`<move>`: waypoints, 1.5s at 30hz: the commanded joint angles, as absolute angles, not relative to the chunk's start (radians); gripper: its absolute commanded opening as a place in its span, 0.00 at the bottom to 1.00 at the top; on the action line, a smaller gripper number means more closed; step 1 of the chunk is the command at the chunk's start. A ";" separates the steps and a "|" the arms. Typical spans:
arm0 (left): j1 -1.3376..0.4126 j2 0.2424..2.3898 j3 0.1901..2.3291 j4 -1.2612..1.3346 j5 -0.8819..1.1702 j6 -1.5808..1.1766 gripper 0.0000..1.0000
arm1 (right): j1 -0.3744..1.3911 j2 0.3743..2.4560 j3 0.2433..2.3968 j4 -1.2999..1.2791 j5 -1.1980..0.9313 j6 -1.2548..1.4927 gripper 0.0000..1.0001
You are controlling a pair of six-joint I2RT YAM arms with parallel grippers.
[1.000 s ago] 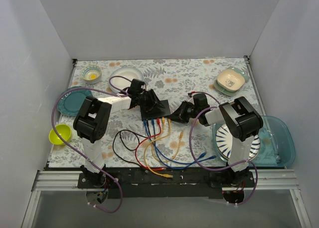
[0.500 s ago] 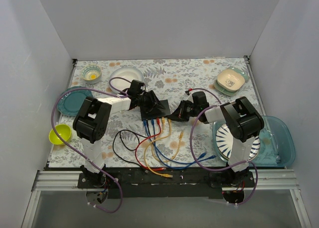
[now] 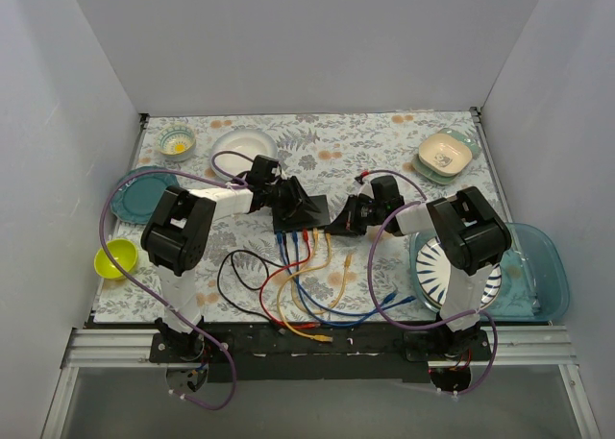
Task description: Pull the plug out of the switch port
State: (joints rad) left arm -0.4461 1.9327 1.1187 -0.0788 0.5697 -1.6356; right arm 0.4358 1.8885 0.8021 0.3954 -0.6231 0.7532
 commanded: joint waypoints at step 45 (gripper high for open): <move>-0.471 1.876 0.991 -0.048 0.483 -1.733 0.40 | 0.396 1.668 0.728 -0.075 -0.317 0.592 0.01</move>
